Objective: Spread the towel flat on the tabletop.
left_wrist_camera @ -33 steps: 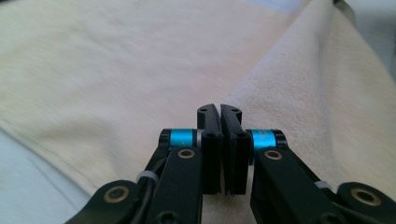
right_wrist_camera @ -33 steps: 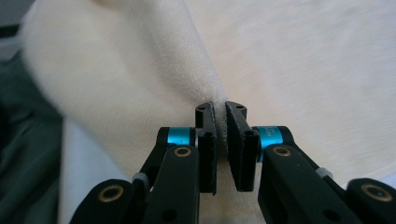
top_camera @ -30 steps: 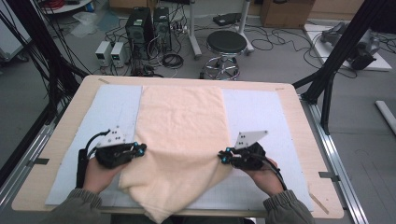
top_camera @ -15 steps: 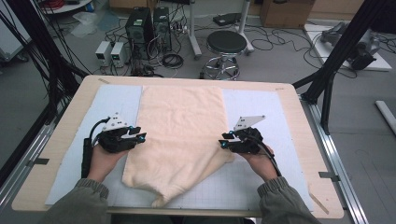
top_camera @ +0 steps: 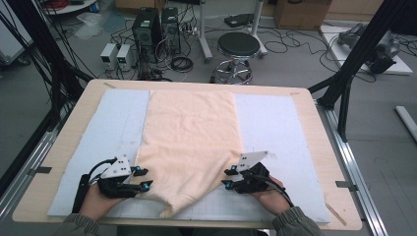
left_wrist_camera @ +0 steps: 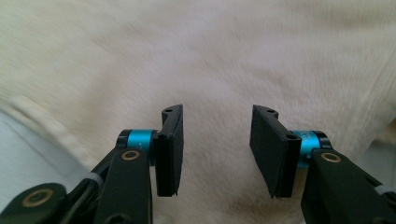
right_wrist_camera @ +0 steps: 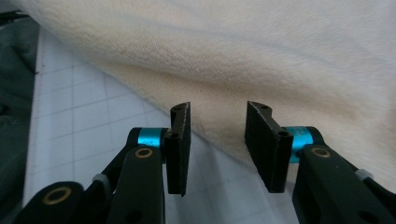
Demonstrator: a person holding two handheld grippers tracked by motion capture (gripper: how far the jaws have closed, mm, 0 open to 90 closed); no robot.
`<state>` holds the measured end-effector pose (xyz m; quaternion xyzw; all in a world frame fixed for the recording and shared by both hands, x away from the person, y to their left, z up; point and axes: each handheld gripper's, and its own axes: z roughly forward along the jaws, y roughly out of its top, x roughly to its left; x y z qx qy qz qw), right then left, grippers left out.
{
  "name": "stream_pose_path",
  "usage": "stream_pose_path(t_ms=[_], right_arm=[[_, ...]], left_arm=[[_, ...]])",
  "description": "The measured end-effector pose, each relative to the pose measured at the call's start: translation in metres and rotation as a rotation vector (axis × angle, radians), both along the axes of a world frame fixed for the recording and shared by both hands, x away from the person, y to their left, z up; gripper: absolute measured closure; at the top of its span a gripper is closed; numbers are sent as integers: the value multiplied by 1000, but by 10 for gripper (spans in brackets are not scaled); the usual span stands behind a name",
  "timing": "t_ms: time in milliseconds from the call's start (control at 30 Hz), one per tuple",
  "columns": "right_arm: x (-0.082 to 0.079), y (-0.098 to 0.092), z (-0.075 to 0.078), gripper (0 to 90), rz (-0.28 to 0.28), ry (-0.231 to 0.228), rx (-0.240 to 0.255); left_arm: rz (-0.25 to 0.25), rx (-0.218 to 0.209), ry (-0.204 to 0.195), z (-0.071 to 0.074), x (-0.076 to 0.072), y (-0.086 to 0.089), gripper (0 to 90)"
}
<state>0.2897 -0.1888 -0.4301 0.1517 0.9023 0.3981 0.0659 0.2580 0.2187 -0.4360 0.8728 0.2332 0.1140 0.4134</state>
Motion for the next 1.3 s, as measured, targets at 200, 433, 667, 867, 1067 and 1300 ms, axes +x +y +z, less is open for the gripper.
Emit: stream_pose_path(t_ms=[200,433,667,867,1067,1300], right_arm=[[9,14,-9,701,11,-5,-32],[8,7,-1,835,31,-1,-37],[-13,-29,42,833,10,-67,29],[-31,-49,78,832,-2,-129,75],[-2,-43,72,826,-55,-103,35],[86,-36,38,806,-254,4,14]], left_arm=[[-4,6,16,-5,2,-7,658],[26,12,-17,9,-4,-9,837],[48,-101,-103,56,-20,3,845],[3,-115,-152,87,-31,-6,844],[101,-86,-101,68,15,-12,841],[329,-102,-7,28,102,-26,784]])
